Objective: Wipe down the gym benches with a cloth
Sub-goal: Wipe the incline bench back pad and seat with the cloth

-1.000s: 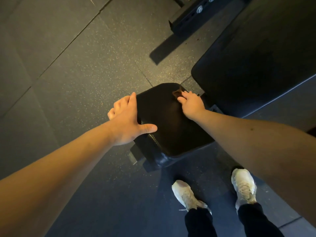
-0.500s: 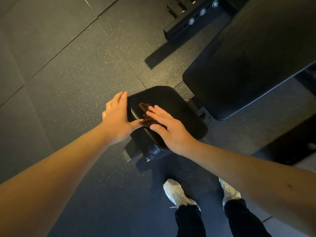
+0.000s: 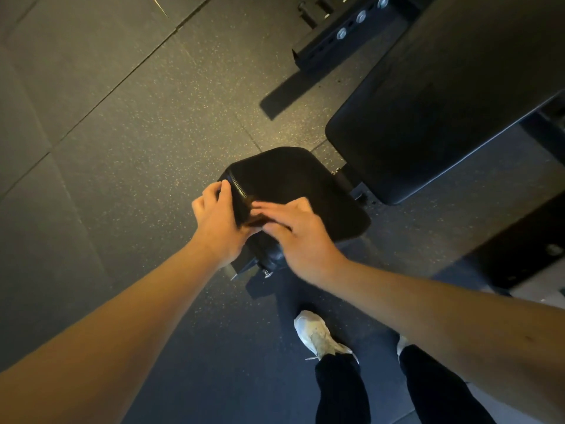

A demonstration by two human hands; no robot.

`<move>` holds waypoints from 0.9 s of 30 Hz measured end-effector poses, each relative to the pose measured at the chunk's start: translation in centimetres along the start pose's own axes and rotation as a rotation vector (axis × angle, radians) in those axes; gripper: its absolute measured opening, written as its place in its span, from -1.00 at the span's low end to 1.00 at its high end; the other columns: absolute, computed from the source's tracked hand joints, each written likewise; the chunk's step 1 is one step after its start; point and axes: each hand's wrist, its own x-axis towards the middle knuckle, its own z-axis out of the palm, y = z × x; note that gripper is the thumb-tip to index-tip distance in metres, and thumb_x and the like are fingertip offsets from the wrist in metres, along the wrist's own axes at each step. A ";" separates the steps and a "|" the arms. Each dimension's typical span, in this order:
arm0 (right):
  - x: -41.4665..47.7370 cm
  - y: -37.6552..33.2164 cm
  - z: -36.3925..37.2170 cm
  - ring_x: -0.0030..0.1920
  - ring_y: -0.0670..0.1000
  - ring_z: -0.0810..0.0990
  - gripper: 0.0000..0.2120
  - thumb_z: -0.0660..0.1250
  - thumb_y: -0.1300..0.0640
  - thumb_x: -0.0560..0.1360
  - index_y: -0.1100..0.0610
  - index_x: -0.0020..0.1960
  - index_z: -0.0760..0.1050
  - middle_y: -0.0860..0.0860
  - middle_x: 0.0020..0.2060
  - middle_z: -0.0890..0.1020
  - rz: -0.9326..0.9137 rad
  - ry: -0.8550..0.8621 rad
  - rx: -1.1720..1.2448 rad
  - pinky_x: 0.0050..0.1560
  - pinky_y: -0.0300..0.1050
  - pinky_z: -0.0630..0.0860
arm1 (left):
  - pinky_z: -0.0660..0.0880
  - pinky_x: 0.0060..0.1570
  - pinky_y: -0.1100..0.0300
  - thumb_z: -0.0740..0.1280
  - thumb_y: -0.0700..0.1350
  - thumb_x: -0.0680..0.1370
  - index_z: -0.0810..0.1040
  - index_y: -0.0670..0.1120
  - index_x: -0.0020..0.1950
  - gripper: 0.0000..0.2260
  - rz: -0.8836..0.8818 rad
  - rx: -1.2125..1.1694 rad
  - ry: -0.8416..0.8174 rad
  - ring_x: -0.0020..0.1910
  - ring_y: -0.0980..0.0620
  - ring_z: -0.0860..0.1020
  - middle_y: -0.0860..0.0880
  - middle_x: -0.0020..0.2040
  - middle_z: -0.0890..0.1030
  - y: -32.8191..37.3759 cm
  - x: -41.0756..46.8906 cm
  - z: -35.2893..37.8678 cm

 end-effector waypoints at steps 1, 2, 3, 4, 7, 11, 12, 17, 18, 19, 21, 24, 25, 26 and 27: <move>-1.3 -0.3 0.4 0.27 -0.20 0.42 -0.64 0.30 0.21 0.63 0.01 0.41 0.53 -0.06 0.34 0.54 -0.068 -0.052 -0.037 0.36 -0.36 0.37 | 0.09 0.53 -0.02 0.53 -0.03 0.50 0.00 -0.08 0.65 -0.09 0.007 0.011 -0.004 0.53 -0.14 0.01 -0.07 0.60 0.05 0.0 -0.1 0.1; -2.2 -0.1 0.8 0.28 -0.21 0.40 -0.62 0.31 0.24 0.63 0.03 0.42 0.52 -0.06 0.38 0.52 -0.120 -0.091 -0.072 0.39 -0.33 0.36 | 0.09 0.53 -0.01 0.50 -0.08 0.53 -0.01 -0.07 0.65 -0.13 0.012 0.009 0.002 0.53 -0.13 0.00 -0.06 0.60 0.04 -0.1 -0.2 0.2; -2.6 0.4 1.0 0.29 -0.23 0.39 -0.60 0.32 0.27 0.61 0.06 0.43 0.52 -0.05 0.39 0.51 -0.149 -0.095 -0.088 0.41 -0.29 0.37 | 0.10 0.53 -0.01 0.44 -0.12 0.57 -0.01 -0.05 0.66 -0.19 0.011 -0.007 0.017 0.53 -0.12 0.00 -0.04 0.60 0.04 -0.2 -0.3 0.4; -2.8 0.6 1.1 0.30 -0.23 0.40 -0.60 0.32 0.31 0.61 0.09 0.42 0.52 -0.01 0.39 0.51 -0.143 -0.068 -0.068 0.42 -0.24 0.39 | 0.12 0.52 -0.01 0.40 -0.15 0.59 0.01 -0.04 0.65 -0.24 0.009 -0.027 0.028 0.52 -0.12 0.01 -0.03 0.60 0.05 -0.2 -0.3 0.4; -1.8 0.4 0.3 0.35 -0.15 0.45 -0.63 0.31 0.36 0.59 0.15 0.36 0.58 0.01 0.34 0.56 -0.136 0.080 0.056 0.42 -0.18 0.41 | 0.11 0.51 -0.02 0.45 -0.12 0.56 0.06 -0.08 0.63 -0.23 0.028 -0.022 0.031 0.52 -0.18 0.03 -0.06 0.58 0.07 -0.2 0.0 0.5; 1.0 1.5 -2.1 0.33 -0.16 0.50 -0.66 0.29 0.24 0.64 0.02 0.36 0.57 -0.07 0.29 0.58 0.053 0.115 0.116 0.42 -0.20 0.42 | 0.08 0.54 -0.07 0.47 0.08 0.55 0.02 -0.09 0.66 -0.14 0.005 -0.023 0.033 0.54 -0.15 0.01 -0.05 0.59 0.07 -0.2 -0.1 0.6; 1.5 2.3 -2.4 0.33 -0.18 0.50 -0.66 0.29 0.22 0.64 -0.01 0.37 0.56 -0.09 0.28 0.58 0.107 0.078 0.079 0.43 -0.16 0.42 | 0.08 0.55 -0.09 0.46 0.09 0.54 0.01 -0.08 0.66 -0.13 0.002 -0.028 0.030 0.55 -0.14 -0.01 -0.04 0.60 0.07 -0.2 -0.1 0.6; 1.6 3.3 -1.9 0.41 -0.15 0.34 -0.65 0.27 0.13 0.66 -0.04 0.43 0.48 -0.17 0.35 0.48 0.124 0.037 -0.097 0.41 -0.29 0.28 | 0.09 0.56 -0.11 0.46 0.09 0.55 -0.03 -0.08 0.67 -0.11 -0.011 -0.027 0.035 0.57 -0.12 -0.03 -0.02 0.61 0.04 -0.2 0.0 0.7; 1.2 3.2 -1.3 0.43 -0.14 0.29 -0.65 0.25 0.10 0.67 -0.04 0.45 0.46 -0.15 0.39 0.44 0.095 0.028 -0.136 0.37 -0.34 0.24 | 0.10 0.55 -0.10 0.46 0.10 0.55 -0.03 -0.08 0.67 -0.11 -0.014 -0.017 0.040 0.56 -0.12 -0.02 -0.02 0.61 0.04 -0.2 0.0 0.8; 0.9 3.2 -0.7 0.42 -0.13 0.28 -0.66 0.24 0.09 0.68 -0.03 0.44 0.47 -0.12 0.40 0.43 0.059 0.041 -0.183 0.34 -0.36 0.22 | 0.10 0.55 -0.10 0.46 0.11 0.55 -0.03 -0.08 0.67 -0.11 -0.014 -0.010 0.044 0.56 -0.12 -0.02 -0.02 0.61 0.05 -0.2 0.0 0.8; 0.4 3.5 -0.4 0.36 -0.13 0.33 -0.71 0.23 0.18 0.67 0.00 0.36 0.53 -0.09 0.33 0.47 0.010 0.085 -0.201 0.31 -0.39 0.27 | 0.10 0.55 -0.11 0.45 0.12 0.55 -0.03 -0.08 0.67 -0.11 -0.013 -0.008 0.037 0.56 -0.13 -0.02 -0.03 0.62 0.04 -0.3 0.0 0.8; 1.1 5.8 -2.2 0.30 -0.12 0.42 -0.66 0.27 0.35 0.58 0.03 0.24 0.58 -0.11 0.23 0.52 -0.038 0.108 -0.262 0.37 -0.28 0.35 | 0.10 0.56 -0.11 0.45 0.11 0.55 -0.04 -0.09 0.67 -0.10 -0.019 -0.006 0.025 0.57 -0.13 -0.02 -0.03 0.62 0.04 -0.1 0.1 0.6; 1.6 7.2 -2.9 0.29 -0.11 0.44 -0.65 0.27 0.37 0.57 0.03 0.22 0.59 -0.12 0.20 0.52 -0.006 0.112 -0.309 0.38 -0.22 0.37 | 0.10 0.56 -0.11 0.45 0.11 0.55 -0.04 -0.09 0.67 -0.10 -0.022 -0.005 0.024 0.57 -0.13 -0.02 -0.03 0.62 0.04 0.1 0.1 0.6; 2.2 8.7 -3.7 0.27 -0.09 0.45 -0.66 0.27 0.35 0.57 0.01 0.20 0.60 -0.13 0.17 0.51 0.067 0.123 -0.356 0.39 -0.14 0.40 | 0.10 0.56 -0.12 0.45 0.10 0.55 -0.04 -0.09 0.67 -0.11 -0.027 -0.004 0.025 0.57 -0.13 -0.03 -0.02 0.62 0.04 0.2 0.1 0.6; 2.7 10.1 -4.6 0.25 -0.06 0.47 -0.68 0.26 0.32 0.59 -0.04 0.17 0.60 -0.14 0.15 0.51 0.176 0.145 -0.379 0.39 -0.04 0.44 | 0.10 0.56 -0.12 0.45 0.10 0.55 -0.05 -0.09 0.67 -0.11 -0.032 -0.002 0.027 0.58 -0.13 -0.03 -0.02 0.62 0.04 0.3 0.0 0.7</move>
